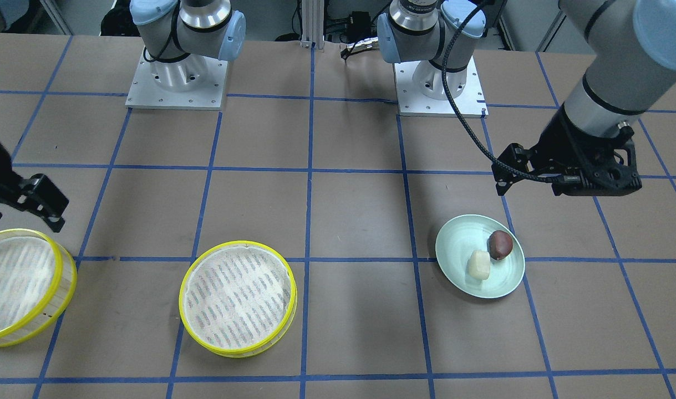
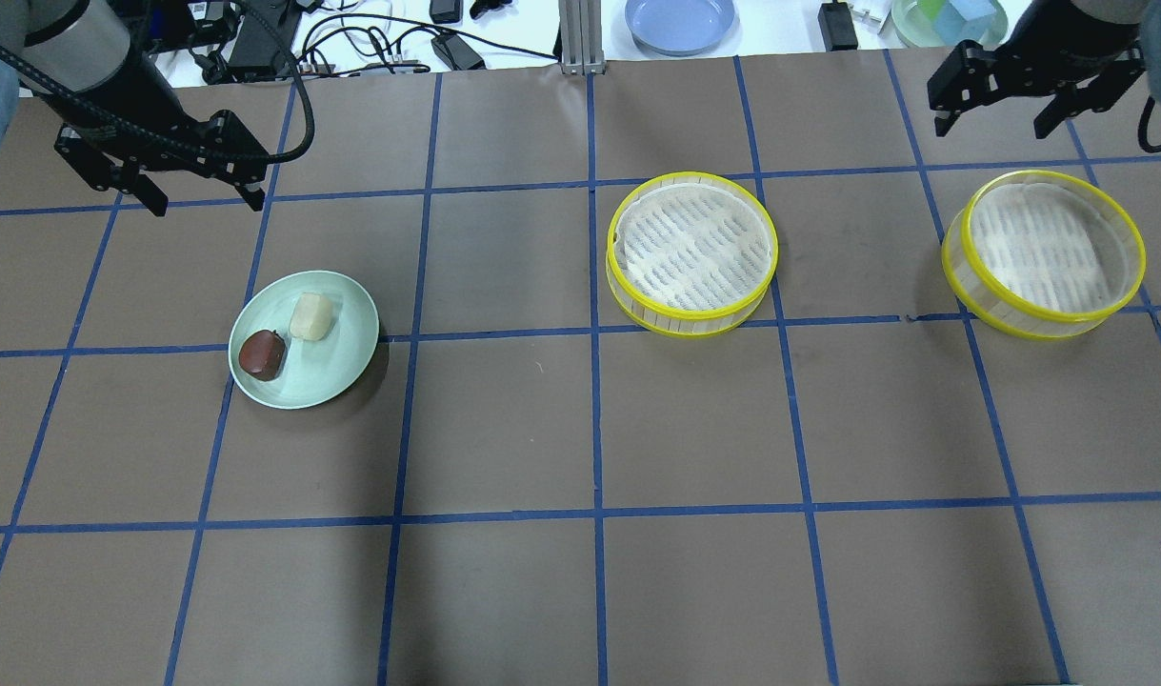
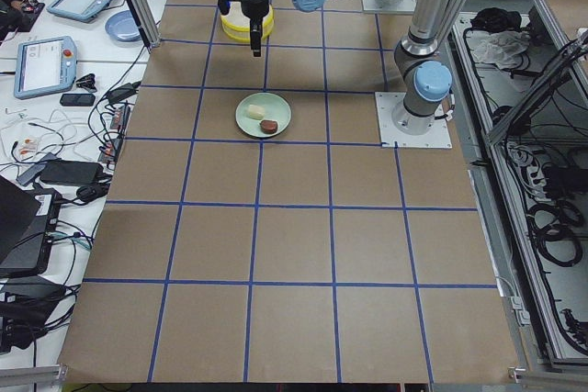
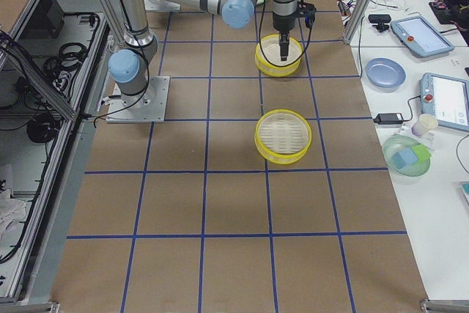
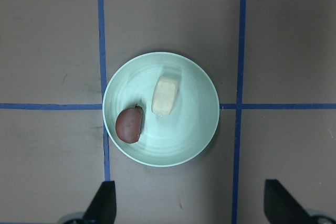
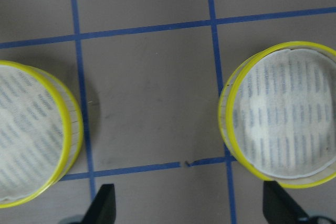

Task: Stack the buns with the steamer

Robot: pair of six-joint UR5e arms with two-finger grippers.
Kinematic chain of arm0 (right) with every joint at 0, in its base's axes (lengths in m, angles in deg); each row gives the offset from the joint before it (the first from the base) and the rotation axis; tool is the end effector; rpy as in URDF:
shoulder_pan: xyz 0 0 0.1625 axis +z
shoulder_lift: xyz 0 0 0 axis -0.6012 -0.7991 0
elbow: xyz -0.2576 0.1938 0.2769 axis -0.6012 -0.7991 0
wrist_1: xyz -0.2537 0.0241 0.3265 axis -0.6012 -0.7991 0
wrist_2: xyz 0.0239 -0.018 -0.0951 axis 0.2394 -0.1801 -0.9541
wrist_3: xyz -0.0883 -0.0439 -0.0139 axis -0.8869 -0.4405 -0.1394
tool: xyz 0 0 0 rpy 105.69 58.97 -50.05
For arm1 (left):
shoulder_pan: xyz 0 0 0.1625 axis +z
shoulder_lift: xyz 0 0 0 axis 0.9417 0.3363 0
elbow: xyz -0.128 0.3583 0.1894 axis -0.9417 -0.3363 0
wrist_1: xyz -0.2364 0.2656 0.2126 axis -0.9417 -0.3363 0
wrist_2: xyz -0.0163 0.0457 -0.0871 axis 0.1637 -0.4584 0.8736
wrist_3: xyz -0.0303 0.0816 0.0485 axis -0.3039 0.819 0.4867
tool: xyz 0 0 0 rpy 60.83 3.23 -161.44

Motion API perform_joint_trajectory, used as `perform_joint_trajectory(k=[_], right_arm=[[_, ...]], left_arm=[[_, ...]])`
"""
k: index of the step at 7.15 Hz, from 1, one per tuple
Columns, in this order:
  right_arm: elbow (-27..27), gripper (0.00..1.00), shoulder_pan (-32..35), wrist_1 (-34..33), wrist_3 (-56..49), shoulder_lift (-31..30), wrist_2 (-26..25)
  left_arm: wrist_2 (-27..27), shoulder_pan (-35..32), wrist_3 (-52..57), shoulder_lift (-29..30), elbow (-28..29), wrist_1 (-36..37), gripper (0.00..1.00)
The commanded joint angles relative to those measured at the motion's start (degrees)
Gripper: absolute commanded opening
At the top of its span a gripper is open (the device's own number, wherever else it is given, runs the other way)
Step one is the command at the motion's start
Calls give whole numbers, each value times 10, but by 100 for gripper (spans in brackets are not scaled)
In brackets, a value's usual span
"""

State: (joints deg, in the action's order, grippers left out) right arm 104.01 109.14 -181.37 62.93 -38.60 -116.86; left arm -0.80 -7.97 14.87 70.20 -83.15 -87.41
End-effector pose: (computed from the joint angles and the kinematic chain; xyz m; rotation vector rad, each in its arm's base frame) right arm -0.0491 -0.5933 0.4346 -0.1417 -3.1055 0.2298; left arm -0.0211 -0.5550 0.4430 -0.0045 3.1381 -0.0022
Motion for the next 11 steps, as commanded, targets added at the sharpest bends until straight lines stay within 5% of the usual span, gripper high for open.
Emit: perform_joint_trajectory(k=[1,4,8,9,11], right_arm=[[-2,100,-109,-65,-154,85,6],[-17,100,-169,-162,-281,174,8],[-22,100,-213,-171,-329,226,45],[-22,94,-213,-171,-331,228,45],[-20,64,-213,-171,-341,235,44]], left_arm=[[26,19,27,60,-71,158,100],[68,19,72,161,-81,228,100],[60,19,76,207,-84,225,94],[61,20,66,212,-86,223,37],[59,21,69,222,-83,224,0]])
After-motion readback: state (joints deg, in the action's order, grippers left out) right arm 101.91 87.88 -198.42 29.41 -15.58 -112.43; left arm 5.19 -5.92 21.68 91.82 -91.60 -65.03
